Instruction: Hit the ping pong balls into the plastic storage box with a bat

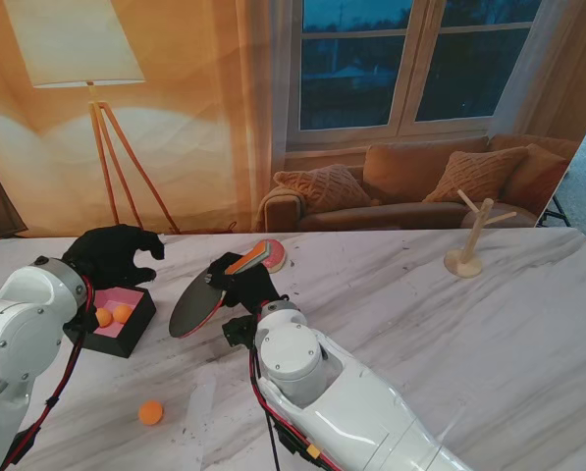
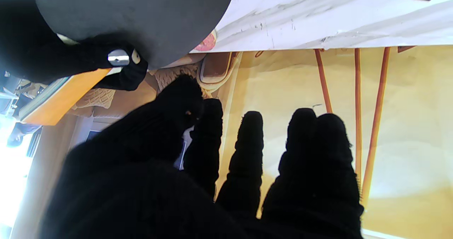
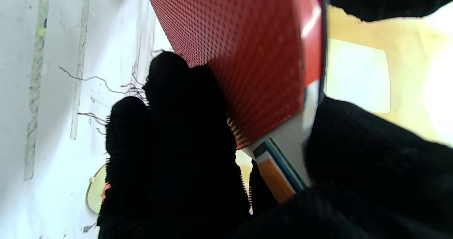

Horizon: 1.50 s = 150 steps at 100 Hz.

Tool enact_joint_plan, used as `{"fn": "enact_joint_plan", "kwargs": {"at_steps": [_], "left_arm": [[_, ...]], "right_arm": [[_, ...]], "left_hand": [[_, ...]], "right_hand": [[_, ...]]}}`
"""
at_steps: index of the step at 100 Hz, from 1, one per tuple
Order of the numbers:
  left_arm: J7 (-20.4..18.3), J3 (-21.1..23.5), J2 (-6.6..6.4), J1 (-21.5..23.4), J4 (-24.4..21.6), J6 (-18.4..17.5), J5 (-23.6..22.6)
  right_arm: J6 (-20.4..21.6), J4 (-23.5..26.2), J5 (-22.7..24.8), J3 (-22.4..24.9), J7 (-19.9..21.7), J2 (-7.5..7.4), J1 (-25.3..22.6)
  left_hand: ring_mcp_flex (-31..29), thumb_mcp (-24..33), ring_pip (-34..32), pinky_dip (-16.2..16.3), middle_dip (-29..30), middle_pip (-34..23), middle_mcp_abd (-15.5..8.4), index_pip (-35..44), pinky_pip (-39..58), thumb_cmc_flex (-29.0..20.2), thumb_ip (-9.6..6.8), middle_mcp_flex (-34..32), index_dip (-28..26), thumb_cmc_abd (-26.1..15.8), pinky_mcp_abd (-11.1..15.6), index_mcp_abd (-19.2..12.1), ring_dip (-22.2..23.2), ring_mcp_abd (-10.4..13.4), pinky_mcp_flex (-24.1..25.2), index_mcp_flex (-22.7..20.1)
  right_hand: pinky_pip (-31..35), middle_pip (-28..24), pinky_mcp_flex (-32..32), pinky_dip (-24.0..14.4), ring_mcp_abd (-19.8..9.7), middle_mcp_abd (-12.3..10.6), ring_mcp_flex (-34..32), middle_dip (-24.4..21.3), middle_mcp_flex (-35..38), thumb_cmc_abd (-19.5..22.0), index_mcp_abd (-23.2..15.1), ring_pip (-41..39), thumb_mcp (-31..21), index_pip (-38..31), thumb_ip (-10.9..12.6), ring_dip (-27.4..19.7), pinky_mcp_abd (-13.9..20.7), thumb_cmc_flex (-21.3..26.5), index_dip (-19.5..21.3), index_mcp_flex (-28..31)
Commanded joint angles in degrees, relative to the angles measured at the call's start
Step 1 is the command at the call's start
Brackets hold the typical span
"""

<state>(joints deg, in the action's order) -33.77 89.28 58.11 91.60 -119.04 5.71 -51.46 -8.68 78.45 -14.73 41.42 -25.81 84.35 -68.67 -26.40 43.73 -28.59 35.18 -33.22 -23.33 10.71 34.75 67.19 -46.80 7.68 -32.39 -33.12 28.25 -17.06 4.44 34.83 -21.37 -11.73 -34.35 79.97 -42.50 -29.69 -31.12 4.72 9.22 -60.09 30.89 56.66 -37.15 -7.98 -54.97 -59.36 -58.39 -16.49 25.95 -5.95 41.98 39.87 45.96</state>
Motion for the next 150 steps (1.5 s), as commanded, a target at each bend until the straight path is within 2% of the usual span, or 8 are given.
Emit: {"fn": "enact_joint_plan", "kwargs": {"at_steps": [1, 9, 45, 80, 101, 117, 150], "left_arm": [[-2.15, -0.26, -0.29, 0.35, 0.04, 0.24, 0.27], [-3.66, -0.51, -0.52, 0.36, 0.03, 0.15, 0.35], [-5.56, -2.71, -0.80, 2.47, 1.27, 1.90, 0.02], [-2.57, -4.75, -0.47, 6.65, 2.62, 3.77, 0.48], [-1.12, -5.47, -0.31, 9.44, 3.22, 3.10, -0.73], [0.74, -7.40, -0.19, 10.89, 4.78, 3.90, -0.25], [1.28, -10.56, -0.34, 12.25, 7.12, 5.32, -0.64]], "right_arm": [[-0.40, 0.57, 0.54, 0.83, 0.53, -0.89, -0.58], [-0.57, 1.32, 1.10, 1.72, 0.78, -1.54, -1.19], [-0.45, 3.63, 3.41, 4.85, 1.56, -3.70, -3.57], [0.13, 5.69, 6.36, 8.06, 1.84, -5.50, -5.69], [0.04, 6.81, 7.86, 10.17, 1.58, -6.29, -6.88], [-0.08, 6.81, 8.89, 11.37, 1.91, -6.83, -7.44], [-0.15, 6.18, 9.74, 12.57, 2.39, -7.30, -7.86]], "left_hand": [[1.40, -1.02, -1.05, 1.31, 1.50, 0.75, 0.14, -1.59, -0.35, 1.35, -2.39, 2.79, 0.53, -2.11, 1.08, 1.47, 1.22, -0.75, 1.08, 2.02], [1.65, -1.75, -0.97, 1.78, 1.81, 1.28, 0.03, -3.30, -0.40, 2.06, -3.53, 3.45, 1.20, -3.31, 1.09, 1.73, 1.65, -0.89, 1.44, 2.64], [2.79, -6.66, -0.69, 3.07, 3.27, 4.13, 0.26, -12.36, 0.09, 3.77, -3.81, 8.53, 5.54, -4.72, -0.39, 2.31, 2.18, -2.98, 2.06, 7.36], [4.74, -15.05, -0.09, 3.12, 7.09, 9.02, 0.79, -19.49, 1.23, 5.17, -4.25, 16.25, 8.25, -7.55, -2.75, 2.65, 1.66, -5.40, 1.72, 12.98], [5.08, -19.87, 0.23, 2.71, 8.30, 10.40, 0.42, -21.98, 1.28, 6.07, -4.52, 17.23, 9.15, -9.20, -3.31, 2.25, 1.30, -6.33, 2.06, 14.78], [4.36, -20.83, -1.71, 3.15, 8.02, 9.63, 0.98, -21.95, 2.80, 5.73, -4.79, 16.67, 9.02, -8.95, -3.14, 2.69, 2.40, -6.26, 1.40, 13.88], [3.75, -18.85, -5.06, 4.49, 5.60, 7.23, 1.74, -20.66, 6.56, 6.36, -4.79, 17.20, 8.25, -8.09, -2.51, 2.90, 5.11, -6.18, -0.69, 14.12]], "right_hand": [[1.42, -3.93, 0.41, -0.70, -5.26, -13.69, 4.10, 0.90, 4.26, 4.58, -1.74, 2.40, -11.72, -9.25, 1.72, -0.53, 2.29, 8.39, 5.99, 14.25], [1.49, -3.94, 0.42, -0.71, -5.14, -13.48, 4.05, 0.91, 4.28, 4.57, -1.73, 2.34, -11.73, -9.24, 1.71, -0.52, 2.25, 8.41, 5.98, 14.24], [1.72, -3.87, 0.61, -0.78, -4.91, -13.20, 4.10, 0.88, 4.22, 4.49, -1.36, 2.24, -11.83, -9.09, 1.66, -0.60, 2.08, 8.44, 5.87, 14.17], [1.91, -3.88, 0.71, -0.80, -4.67, -12.96, 4.16, 0.87, 4.24, 4.39, -1.10, 2.10, -11.99, -9.01, 1.63, -0.69, 1.94, 8.50, 5.79, 14.18], [2.14, -3.87, 0.82, -0.84, -4.52, -12.73, 4.22, 0.83, 4.21, 4.29, -0.93, 2.00, -12.09, -8.97, 1.59, -0.77, 1.80, 8.51, 5.75, 14.21], [2.22, -3.91, 0.82, -0.83, -4.54, -12.74, 4.24, 0.83, 4.23, 4.29, -0.90, 1.95, -12.12, -8.95, 1.58, -0.83, 1.75, 8.52, 5.73, 14.21], [2.31, -3.94, 0.89, -0.80, -4.43, -12.72, 4.23, 0.82, 4.24, 4.28, -0.85, 1.86, -12.16, -8.94, 1.57, -0.89, 1.73, 8.52, 5.70, 14.26]]}}
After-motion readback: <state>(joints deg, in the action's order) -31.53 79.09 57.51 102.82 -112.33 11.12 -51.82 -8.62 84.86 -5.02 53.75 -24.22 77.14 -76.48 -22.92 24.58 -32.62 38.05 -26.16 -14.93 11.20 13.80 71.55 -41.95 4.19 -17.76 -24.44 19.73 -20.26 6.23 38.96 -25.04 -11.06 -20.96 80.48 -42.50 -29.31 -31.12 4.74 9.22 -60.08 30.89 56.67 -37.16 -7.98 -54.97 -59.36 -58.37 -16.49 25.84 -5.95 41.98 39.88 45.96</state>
